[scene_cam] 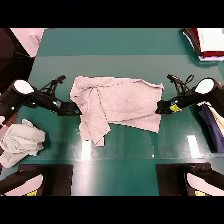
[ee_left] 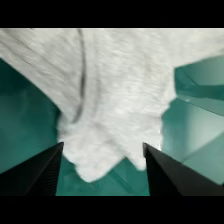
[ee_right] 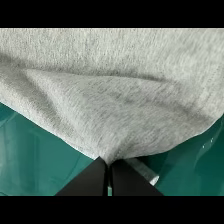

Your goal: Fold the shirts.

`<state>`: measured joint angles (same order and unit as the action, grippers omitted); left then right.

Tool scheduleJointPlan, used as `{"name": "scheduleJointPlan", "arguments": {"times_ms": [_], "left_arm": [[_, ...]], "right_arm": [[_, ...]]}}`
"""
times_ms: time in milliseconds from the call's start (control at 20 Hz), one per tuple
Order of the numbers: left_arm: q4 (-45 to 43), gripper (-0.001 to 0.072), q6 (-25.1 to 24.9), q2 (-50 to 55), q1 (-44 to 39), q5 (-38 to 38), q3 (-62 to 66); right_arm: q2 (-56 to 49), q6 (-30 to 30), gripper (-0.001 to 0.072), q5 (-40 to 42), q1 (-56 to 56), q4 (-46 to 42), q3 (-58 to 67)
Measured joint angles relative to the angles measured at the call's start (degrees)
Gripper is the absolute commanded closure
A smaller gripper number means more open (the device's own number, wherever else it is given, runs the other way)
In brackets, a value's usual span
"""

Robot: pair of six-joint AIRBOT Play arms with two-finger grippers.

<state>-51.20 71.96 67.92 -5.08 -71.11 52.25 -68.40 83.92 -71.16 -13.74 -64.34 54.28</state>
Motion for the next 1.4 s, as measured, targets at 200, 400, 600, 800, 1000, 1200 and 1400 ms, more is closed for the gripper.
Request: {"name": "scheduleJointPlan", "arguments": {"times_ms": [200, 400, 600, 800, 1000, 1200, 1400], "left_arm": [[5.0, 0.0111, 2.8, -2.5, -9.0, 5.0, -6.3], [6.8, 0.0144, 6.4, -3.0, -19.6, 17.9, -10.0], [3.1, 0.0176, 10.6, -2.9, -25.7, 28.5, -10.4], [-3.2, 0.0175, 14.6, -0.2, -28.6, 30.0, -8.1], [-9.5, 0.0175, 17.2, 4.3, -32.5, 29.2, -4.5], [-16.2, 0.0225, 21.2, 6.9, -34.2, 27.3, -2.5], [-19.4, 0.0593, 23.1, 8.0, -34.8, 26.5, -2.0]], "right_arm": [[0.0, 0.0, 0.0699, 0.5, 0.0, -0.1, 0.3], [0.0, 0.0, 0.0700, 0.5, 0.0, -0.1, 0.3], [0.0, 0.0, 0.0700, 0.5, 0.0, 0.1, 0.3], [0.0, 0.0, 0.0699, 0.5, 0.0, 0.2, 0.3], [0.0, 0.0, 0.0700, 0.4, 0.0, 0.3, 0.3], [0.0, 0.0, 0.0699, -0.2, 0.0, 0.3, 0.3], [0.0, 0.0, 0.0699, -0.2, 0.0, 0.3, 0.3]]}}
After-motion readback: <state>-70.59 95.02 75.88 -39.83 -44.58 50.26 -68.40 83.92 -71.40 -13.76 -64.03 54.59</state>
